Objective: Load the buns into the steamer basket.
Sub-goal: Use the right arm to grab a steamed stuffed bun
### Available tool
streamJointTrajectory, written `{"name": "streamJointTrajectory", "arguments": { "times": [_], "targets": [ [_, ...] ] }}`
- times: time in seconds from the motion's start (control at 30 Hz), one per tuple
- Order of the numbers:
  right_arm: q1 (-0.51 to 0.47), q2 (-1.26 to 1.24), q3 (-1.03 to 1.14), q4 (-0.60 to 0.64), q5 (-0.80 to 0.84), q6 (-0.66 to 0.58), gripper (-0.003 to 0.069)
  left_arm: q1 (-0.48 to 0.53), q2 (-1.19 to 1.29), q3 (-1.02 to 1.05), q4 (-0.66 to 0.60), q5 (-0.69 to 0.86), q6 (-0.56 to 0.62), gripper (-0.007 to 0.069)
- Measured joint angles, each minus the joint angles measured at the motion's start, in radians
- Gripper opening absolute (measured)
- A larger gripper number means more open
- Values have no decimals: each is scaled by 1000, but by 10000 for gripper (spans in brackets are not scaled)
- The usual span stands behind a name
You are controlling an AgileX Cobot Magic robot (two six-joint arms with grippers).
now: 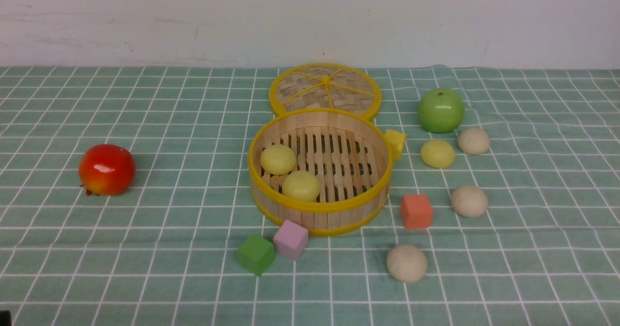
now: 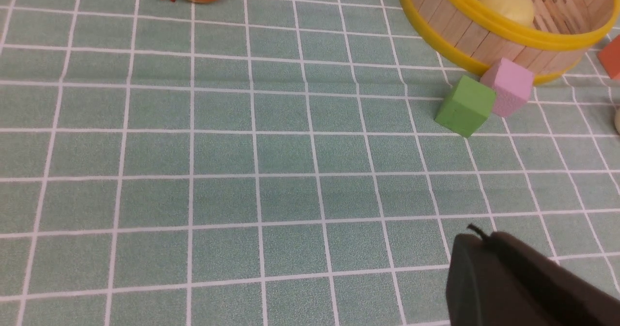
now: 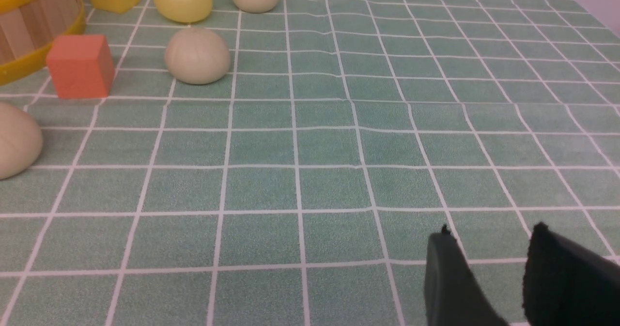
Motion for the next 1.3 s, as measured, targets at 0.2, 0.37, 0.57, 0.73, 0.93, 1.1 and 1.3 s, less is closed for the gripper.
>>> {"name": "streamJointTrajectory", "arguments": {
  "times": [0.2, 0.37, 0.57, 0.73, 0.93, 1.1, 1.3],
  "targets": [
    [0, 0, 0, 0, 0, 0, 239, 0, 0, 0, 0, 0, 0, 4],
    [0, 0, 0, 0, 0, 0, 239, 0, 0, 0, 0, -3, 0, 5],
    [0, 0, 0, 0, 0, 0, 239, 0, 0, 0, 3, -49, 0, 7],
    [0, 0, 0, 0, 0, 0, 239, 0, 0, 0, 3, -66, 0, 8],
    [0, 0, 0, 0, 0, 0, 239, 0, 0, 0, 9, -66, 0, 11],
    [0, 0, 0, 0, 0, 0, 239, 0, 0, 0, 11, -66, 0, 17],
    [0, 0, 0, 0, 0, 0, 239, 7, -1, 0, 36, -87, -5, 20]
  ]
}}
